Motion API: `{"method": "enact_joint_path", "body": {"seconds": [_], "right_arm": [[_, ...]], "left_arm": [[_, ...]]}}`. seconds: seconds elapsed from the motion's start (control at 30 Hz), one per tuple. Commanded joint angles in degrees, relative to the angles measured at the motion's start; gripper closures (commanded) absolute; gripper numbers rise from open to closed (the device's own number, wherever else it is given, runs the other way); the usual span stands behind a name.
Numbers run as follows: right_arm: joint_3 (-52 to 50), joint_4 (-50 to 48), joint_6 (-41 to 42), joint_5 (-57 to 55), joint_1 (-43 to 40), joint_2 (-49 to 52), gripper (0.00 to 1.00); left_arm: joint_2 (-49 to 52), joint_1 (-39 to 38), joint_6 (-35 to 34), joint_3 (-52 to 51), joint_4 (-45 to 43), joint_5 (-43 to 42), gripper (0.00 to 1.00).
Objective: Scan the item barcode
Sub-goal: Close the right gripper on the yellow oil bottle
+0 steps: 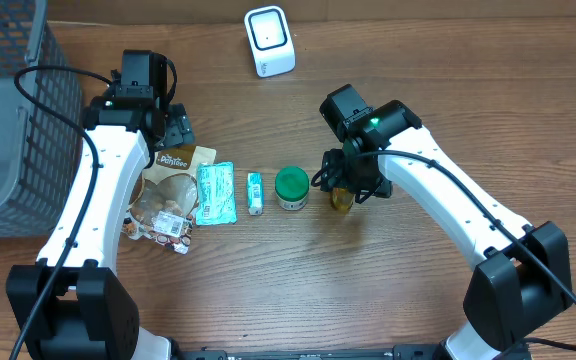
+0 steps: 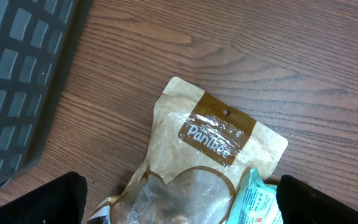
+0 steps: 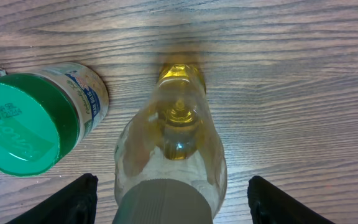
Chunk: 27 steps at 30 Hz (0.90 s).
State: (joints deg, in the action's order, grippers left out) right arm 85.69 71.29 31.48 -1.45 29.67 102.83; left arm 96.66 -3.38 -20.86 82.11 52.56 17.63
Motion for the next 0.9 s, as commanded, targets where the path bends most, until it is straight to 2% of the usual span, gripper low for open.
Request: {"method": "enact_joint_path", "body": {"seconds": [0.0, 0.87], "right_arm": [[-0.2, -0.3, 0.0, 0.0, 0.3, 0.0, 0.25], [-0.3, -0.5, 0.1, -0.6, 1.6, 0.0, 0.30]], "left_arm": [[0.6, -0.4, 0.1, 0.2, -0.1, 0.8, 0.00], [0.6, -0.4, 0.1, 0.2, -0.1, 0.8, 0.00]]}}
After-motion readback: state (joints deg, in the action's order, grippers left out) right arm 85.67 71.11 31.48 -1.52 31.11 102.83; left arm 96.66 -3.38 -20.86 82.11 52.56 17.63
